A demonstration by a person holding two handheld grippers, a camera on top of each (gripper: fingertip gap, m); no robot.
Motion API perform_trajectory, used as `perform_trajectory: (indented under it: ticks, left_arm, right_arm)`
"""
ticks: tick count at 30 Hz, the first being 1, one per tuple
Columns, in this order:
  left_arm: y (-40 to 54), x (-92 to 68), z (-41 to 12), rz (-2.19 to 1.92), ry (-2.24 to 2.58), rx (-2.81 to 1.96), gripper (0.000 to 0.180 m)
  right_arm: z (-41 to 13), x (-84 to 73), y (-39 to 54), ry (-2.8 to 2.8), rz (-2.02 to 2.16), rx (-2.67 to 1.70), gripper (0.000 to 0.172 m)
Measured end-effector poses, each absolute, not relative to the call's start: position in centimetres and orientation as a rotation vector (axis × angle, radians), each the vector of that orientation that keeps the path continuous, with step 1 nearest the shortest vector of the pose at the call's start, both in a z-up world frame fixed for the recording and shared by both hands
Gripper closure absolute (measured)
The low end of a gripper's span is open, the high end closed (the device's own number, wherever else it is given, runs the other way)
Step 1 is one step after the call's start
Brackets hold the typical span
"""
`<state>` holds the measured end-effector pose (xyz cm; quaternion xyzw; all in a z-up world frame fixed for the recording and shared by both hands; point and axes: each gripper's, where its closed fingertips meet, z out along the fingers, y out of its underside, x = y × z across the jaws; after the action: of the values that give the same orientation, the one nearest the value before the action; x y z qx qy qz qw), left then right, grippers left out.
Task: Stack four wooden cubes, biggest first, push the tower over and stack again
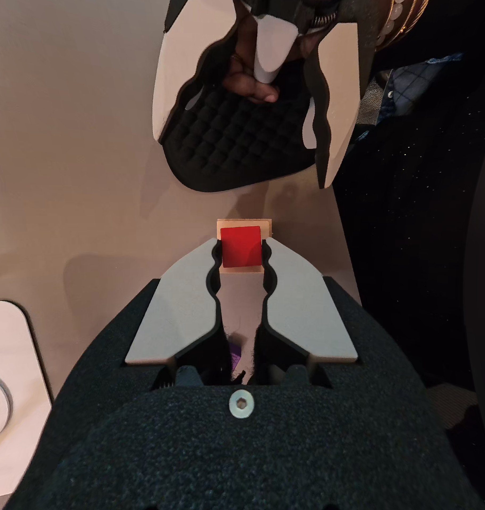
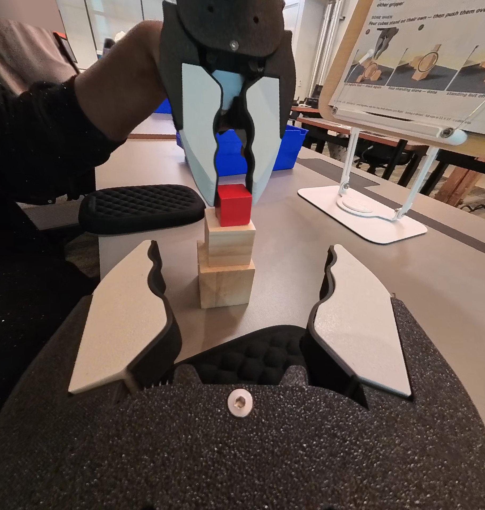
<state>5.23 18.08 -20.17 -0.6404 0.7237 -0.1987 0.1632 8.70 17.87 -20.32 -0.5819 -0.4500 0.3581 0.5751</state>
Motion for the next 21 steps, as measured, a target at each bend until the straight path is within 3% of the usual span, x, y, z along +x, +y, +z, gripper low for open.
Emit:
perform_trajectory:
  ticks: [9,13,16,21]
  left_arm:
    - [18.0,5.2,-20.2,-0.581,2.079,-1.809,0.146]
    - [18.5,5.3,-19.5,-0.577,2.022,-1.781,0.128]
    - [19.4,4.7,-18.1,-0.561,1.879,-1.785,0.110]
    - [24.3,-2.6,-18.0,-0.225,1.333,-2.055,0.115]
  right_arm:
    - [-20.3,8.7,17.9,-1.054,0.838,-1.361,0.061]
    - [-20.3,8.7,17.9,-1.052,0.839,-1.360,0.061]
    - [-20.2,8.8,17.9,-1.050,0.839,-1.358,0.061]
    - [-20.3,8.7,17.9,-1.049,0.837,-1.365,0.061]
